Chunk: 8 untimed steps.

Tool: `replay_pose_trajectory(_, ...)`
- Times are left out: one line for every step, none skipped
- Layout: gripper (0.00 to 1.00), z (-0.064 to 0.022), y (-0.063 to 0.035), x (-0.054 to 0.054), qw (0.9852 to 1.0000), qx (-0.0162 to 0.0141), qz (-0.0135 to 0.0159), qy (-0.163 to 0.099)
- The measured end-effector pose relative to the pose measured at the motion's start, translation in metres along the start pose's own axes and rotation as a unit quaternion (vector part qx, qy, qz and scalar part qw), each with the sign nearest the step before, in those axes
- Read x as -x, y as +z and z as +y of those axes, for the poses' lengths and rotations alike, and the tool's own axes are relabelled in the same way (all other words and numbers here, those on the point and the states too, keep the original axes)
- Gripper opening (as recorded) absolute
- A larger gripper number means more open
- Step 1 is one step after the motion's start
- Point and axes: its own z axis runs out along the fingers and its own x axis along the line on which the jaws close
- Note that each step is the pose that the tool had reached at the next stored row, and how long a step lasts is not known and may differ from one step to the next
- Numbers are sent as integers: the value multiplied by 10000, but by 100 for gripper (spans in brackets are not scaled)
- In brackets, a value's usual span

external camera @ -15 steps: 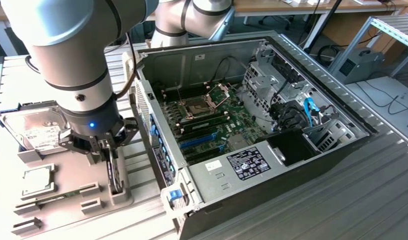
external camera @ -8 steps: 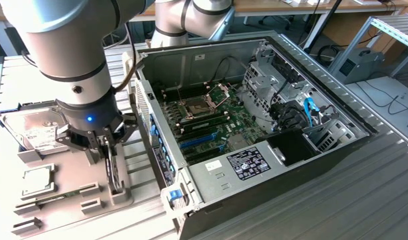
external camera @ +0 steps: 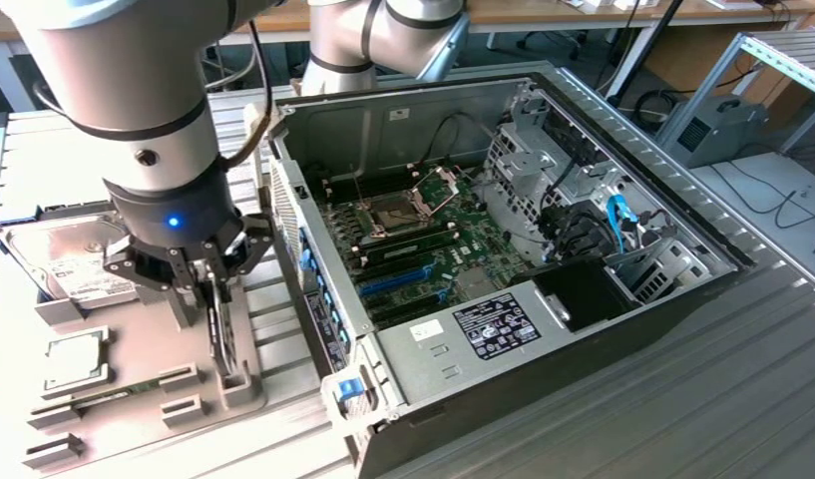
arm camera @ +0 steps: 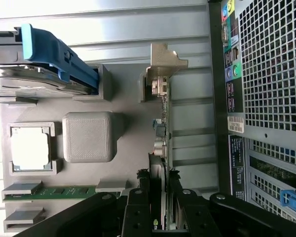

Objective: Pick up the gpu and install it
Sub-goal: 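Pick up the gpu and move the gpu toward the slot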

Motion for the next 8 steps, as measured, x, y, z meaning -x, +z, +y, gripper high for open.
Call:
replay_pose_trajectory(26, 0, -16, 0, 10000, 0, 0, 0)
replay_pose_trajectory(26, 1, -39, 1, 10000, -1, 0, 0)
replay_pose_trajectory(26, 1, -61, 1, 10000, -1, 0, 0)
replay_pose_trajectory(26, 2, -79, 2, 10000, -2, 0, 0)
replay_pose_trajectory(26, 2, -122, 3, 10000, -2, 0, 0)
replay_pose_trajectory(26, 3, -143, 4, 10000, -2, 0, 0)
replay_pose_trajectory(26, 3, -161, 4, 10000, -2, 0, 0)
replay_pose_trajectory(26, 4, -182, 5, 10000, -2, 0, 0)
